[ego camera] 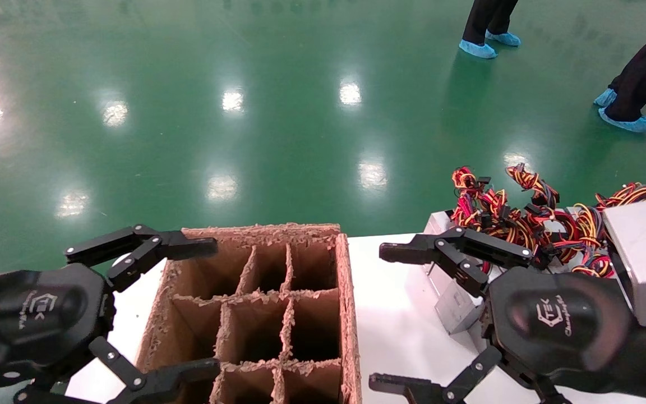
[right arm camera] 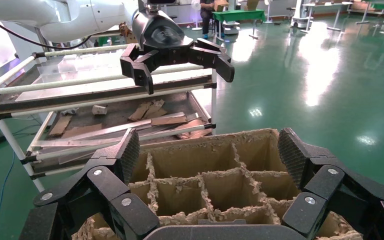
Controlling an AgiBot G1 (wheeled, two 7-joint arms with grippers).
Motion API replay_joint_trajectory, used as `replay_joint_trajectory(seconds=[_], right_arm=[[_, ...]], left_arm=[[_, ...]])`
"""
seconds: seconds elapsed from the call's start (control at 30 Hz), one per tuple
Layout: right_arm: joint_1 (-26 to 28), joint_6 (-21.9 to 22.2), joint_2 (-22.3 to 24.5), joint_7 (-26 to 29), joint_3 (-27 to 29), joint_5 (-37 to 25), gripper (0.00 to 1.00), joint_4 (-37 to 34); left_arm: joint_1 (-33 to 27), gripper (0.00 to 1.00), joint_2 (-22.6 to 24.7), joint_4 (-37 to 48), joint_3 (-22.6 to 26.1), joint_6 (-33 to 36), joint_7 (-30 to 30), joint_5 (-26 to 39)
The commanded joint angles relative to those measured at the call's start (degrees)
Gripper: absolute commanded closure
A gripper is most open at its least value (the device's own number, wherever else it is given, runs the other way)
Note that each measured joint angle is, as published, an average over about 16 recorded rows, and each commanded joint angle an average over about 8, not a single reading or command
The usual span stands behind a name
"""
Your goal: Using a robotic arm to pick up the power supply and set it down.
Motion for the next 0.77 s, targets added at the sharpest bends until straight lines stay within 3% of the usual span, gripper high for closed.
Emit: replay_joint_trajectory(seconds=[0.03,0.77], right_arm=[[0.0,0.0,0.0,0.0,0.0,0.0,0.00,0.0],[0.0,0.0,0.0,0.0,0.0,0.0,0.00,0.0]], left_arm=[[0.0,0.00,0.0,0.0,0.0,0.0,0.0,0.0],[0.0,0.00,0.0,0.0,0.0,0.0,0.0,0.0]])
